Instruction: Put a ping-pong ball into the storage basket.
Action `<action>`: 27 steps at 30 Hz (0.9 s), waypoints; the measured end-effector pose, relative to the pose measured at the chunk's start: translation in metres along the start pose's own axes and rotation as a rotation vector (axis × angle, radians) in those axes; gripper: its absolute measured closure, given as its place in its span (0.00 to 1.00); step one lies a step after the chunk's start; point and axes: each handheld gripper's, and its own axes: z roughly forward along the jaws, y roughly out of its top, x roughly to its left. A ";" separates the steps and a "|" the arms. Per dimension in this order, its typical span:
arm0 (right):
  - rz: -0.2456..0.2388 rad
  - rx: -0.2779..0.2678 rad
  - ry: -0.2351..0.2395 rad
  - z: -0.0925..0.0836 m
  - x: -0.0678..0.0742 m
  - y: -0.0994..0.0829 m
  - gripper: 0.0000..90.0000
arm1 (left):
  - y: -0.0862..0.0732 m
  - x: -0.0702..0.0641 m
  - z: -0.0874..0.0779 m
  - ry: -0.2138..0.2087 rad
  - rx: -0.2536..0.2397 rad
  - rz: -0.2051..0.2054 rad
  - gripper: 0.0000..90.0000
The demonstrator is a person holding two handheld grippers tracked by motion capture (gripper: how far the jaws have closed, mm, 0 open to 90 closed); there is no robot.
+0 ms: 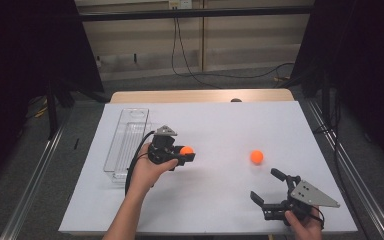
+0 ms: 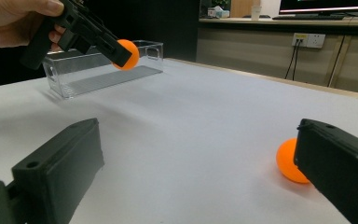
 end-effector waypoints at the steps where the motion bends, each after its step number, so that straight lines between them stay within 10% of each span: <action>1: -0.001 0.000 -0.001 0.000 0.000 0.000 0.01 | 0.000 0.000 -0.001 0.002 0.001 0.001 0.57; 27: -0.001 0.004 -0.008 -0.001 -0.002 0.000 0.01 | 0.000 0.009 -0.010 0.021 0.004 -0.006 0.56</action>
